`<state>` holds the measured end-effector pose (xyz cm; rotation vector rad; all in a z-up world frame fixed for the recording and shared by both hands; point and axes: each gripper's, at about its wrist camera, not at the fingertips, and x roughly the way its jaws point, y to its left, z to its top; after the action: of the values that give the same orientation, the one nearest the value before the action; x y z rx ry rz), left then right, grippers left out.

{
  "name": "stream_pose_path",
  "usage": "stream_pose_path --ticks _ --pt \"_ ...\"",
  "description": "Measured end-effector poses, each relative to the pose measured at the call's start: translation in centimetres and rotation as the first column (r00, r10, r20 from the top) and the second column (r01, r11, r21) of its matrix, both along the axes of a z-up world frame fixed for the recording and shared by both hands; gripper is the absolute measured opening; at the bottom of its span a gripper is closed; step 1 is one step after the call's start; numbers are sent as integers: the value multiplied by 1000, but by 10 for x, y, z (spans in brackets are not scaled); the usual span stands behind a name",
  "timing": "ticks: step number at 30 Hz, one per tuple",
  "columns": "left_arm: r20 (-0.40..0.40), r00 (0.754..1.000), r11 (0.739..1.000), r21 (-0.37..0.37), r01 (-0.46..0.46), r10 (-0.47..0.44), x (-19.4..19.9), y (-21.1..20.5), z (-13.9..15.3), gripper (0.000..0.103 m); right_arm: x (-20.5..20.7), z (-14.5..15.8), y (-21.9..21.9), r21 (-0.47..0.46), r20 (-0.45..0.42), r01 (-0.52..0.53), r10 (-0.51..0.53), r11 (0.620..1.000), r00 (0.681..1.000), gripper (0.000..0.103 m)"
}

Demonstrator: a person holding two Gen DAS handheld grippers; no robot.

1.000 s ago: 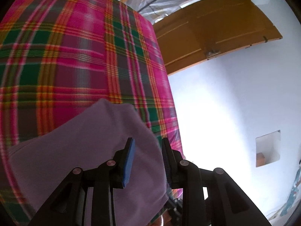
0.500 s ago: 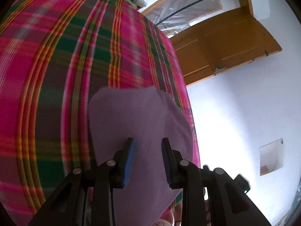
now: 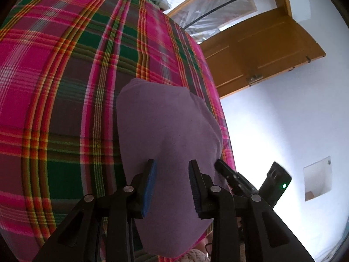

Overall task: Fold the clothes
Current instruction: 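Lower the folded edge onto the bundle and open the right gripper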

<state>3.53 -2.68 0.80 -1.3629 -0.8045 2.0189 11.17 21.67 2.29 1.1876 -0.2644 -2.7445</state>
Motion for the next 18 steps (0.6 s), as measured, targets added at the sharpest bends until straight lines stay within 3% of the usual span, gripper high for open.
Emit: stream_pose_path --ticks 5,11,18 --pt "0 1000 1000 12 -2 2 -3 7 -5 32 -35 17 -7 46 -26 -42 43 998 999 13" --pt "21 1000 999 38 2 -2 -4 -3 -9 32 -75 -3 -4 45 84 -34 30 998 996 13" --pt "18 1000 999 40 1 -2 -23 -1 -9 32 -101 6 -7 100 134 -34 20 994 991 13"
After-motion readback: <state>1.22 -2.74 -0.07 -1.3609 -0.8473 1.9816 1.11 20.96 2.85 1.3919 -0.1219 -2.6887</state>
